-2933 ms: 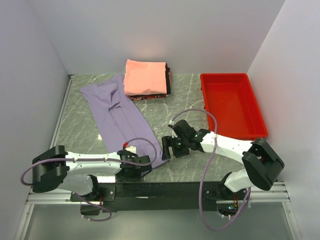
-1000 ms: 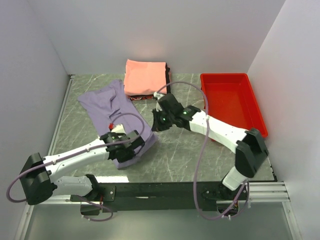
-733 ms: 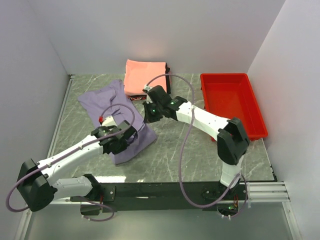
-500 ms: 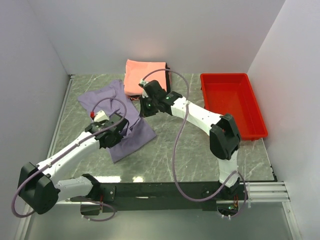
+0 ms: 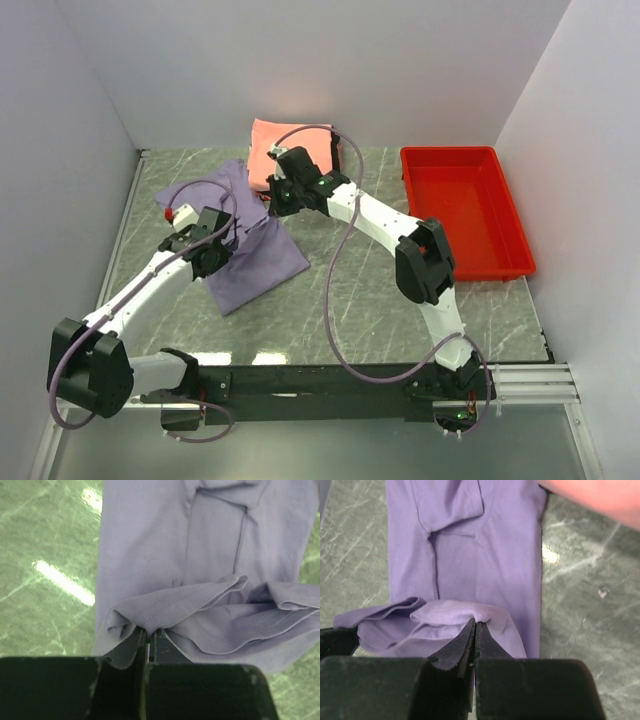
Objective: Fold and stack the t-shirts
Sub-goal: Fold the tshirt
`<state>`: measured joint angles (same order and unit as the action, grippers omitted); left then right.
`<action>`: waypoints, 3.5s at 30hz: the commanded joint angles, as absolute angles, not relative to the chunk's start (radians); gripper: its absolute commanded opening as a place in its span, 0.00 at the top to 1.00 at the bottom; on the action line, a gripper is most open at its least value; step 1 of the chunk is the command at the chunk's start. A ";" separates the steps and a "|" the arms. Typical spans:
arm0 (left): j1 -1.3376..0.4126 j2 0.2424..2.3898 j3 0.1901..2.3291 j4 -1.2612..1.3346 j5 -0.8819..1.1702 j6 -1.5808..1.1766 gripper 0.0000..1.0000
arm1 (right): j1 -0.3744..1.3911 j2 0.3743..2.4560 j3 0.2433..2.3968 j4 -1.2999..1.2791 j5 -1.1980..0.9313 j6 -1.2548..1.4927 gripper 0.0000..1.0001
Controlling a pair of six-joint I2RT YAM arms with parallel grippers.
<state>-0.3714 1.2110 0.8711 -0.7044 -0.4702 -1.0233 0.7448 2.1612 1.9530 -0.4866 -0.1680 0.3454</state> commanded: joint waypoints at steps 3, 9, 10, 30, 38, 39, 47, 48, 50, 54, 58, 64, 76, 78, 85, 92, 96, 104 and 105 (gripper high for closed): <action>-0.315 1.246 0.879 -0.629 -0.454 -0.960 0.99 | 0.736 2.204 2.049 -0.431 -0.183 0.310 1.00; -0.264 1.295 0.864 -0.569 -0.414 -0.933 0.99 | 0.736 2.263 2.080 -0.390 -0.181 0.310 1.00; -0.259 1.305 0.861 -0.558 -0.410 -0.928 0.99 | 0.736 2.276 2.085 -0.382 -0.179 0.310 1.00; -0.189 1.368 0.934 -0.557 -0.428 -0.920 0.00 | 0.723 2.349 2.211 -0.399 -0.153 0.330 0.36; -0.207 1.218 0.806 -0.555 -0.282 -0.969 0.01 | 0.726 2.087 1.849 -0.318 -0.169 0.363 0.11; -0.236 1.177 0.767 -0.563 -0.270 -0.988 0.01 | 0.726 2.027 1.754 -0.307 -0.170 0.371 0.11; -0.400 0.971 0.549 -0.724 -0.264 -1.271 0.00 | 0.724 1.838 1.378 -0.212 -0.187 0.451 0.10; -0.403 0.942 0.507 -0.730 -0.264 -1.296 0.00 | 0.724 1.829 1.362 -0.210 -0.186 0.453 0.10; -0.403 0.917 0.477 -0.750 -0.275 -1.363 0.01 | 0.724 1.827 1.329 -0.204 -0.176 0.456 0.10; -0.403 0.885 0.431 -0.721 -0.305 -1.405 0.07 | 0.724 1.838 1.287 -0.155 -0.204 0.483 0.10; -0.402 0.916 0.431 -0.727 -0.331 -1.417 0.21 | 0.723 1.856 1.299 -0.175 -0.181 0.488 0.12; -0.402 0.950 0.425 -0.747 -0.370 -1.469 0.46 | 0.723 1.882 1.296 -0.184 -0.176 0.495 0.14; -0.391 0.977 0.422 -0.632 -0.356 -1.394 0.72 | 0.721 1.911 1.312 -0.207 -0.176 0.491 0.23; -0.390 0.992 0.419 -0.627 -0.347 -1.390 0.88 | 0.723 1.925 1.318 -0.216 -0.178 0.492 0.26; -0.391 0.973 0.402 -0.632 -0.350 -1.384 0.99 | 0.723 1.988 1.354 -0.247 -0.129 0.505 0.41; -0.391 0.913 0.382 -0.606 -0.322 -1.341 0.99 | 0.721 2.049 1.404 -0.282 -0.124 0.500 0.57; -0.396 0.876 0.383 -0.614 -0.313 -1.318 0.99 | 0.723 2.020 1.368 -0.275 -0.163 0.502 0.81; -0.481 0.853 0.399 -0.687 -0.279 -1.351 0.99 | 0.723 1.898 1.296 -0.337 -0.169 0.482 1.00; -0.514 0.851 0.400 -0.698 -0.272 -1.362 0.99 | 0.723 1.885 1.287 -0.348 -0.157 0.476 1.00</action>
<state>-0.4629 0.8707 0.3866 -0.6594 -0.3077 -1.3453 0.7265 1.9804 1.3121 -0.2886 -0.1688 0.4980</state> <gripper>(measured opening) 0.014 0.011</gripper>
